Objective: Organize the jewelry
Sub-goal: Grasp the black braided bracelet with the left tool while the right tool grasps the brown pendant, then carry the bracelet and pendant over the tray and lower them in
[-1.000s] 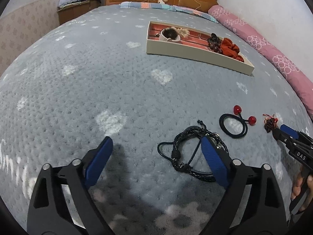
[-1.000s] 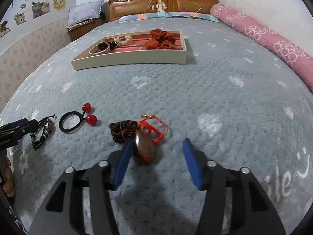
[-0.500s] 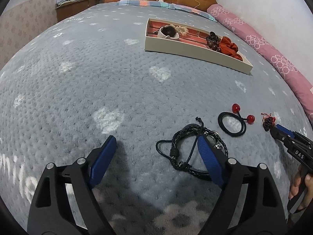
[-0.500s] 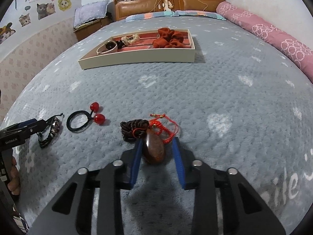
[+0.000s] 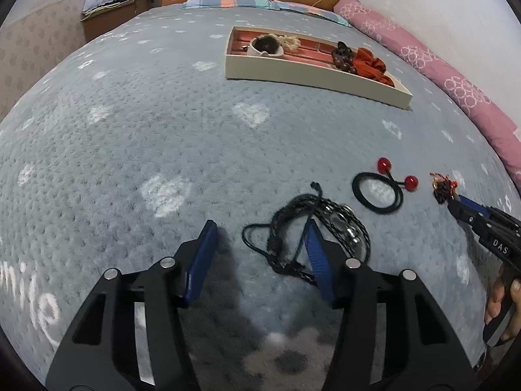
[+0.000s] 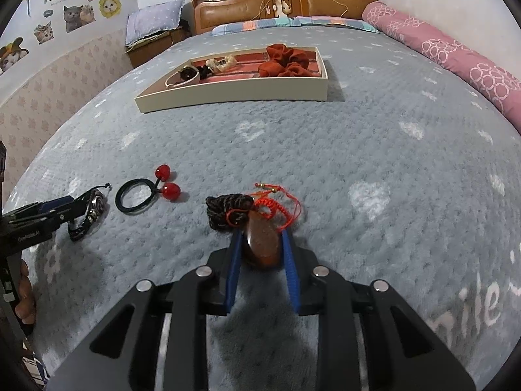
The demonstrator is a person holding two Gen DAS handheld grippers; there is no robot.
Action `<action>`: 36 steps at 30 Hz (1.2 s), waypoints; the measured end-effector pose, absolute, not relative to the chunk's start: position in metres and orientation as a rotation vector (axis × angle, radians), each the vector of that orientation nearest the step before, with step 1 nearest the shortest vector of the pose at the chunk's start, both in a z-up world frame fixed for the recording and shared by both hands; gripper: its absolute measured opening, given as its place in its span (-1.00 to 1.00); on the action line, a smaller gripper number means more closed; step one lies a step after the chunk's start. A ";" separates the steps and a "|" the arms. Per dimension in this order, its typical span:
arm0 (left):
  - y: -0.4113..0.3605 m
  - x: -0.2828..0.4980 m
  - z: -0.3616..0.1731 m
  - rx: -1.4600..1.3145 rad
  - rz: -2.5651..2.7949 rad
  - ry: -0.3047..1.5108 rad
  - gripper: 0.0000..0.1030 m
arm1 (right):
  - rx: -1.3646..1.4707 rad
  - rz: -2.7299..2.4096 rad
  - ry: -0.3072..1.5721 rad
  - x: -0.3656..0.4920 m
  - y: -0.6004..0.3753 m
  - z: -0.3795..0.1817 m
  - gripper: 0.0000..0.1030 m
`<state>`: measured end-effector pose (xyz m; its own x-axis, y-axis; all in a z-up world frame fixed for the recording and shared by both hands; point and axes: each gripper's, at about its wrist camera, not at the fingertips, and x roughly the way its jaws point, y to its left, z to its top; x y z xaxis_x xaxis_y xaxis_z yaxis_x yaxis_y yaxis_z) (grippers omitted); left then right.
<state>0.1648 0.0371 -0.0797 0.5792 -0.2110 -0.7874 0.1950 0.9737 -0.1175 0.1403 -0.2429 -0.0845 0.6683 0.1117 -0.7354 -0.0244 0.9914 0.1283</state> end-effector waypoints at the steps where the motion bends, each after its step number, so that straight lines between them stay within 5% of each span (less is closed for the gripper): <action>1: 0.035 0.163 -0.081 -0.020 -0.250 0.930 0.03 | 0.110 0.077 0.836 0.139 -0.243 -0.084 -0.51; 6: 0.028 0.162 -0.081 0.008 -0.252 0.929 0.03 | 0.123 0.084 0.824 0.138 -0.244 -0.084 -0.51; 17: 0.043 0.169 -0.081 -0.086 -0.267 0.937 -0.84 | 0.176 0.111 0.761 0.124 -0.253 -0.069 -0.51; 36: 0.040 0.165 -0.041 -0.071 -0.273 0.827 -0.85 | 0.186 0.110 0.608 0.118 -0.271 -0.014 -0.51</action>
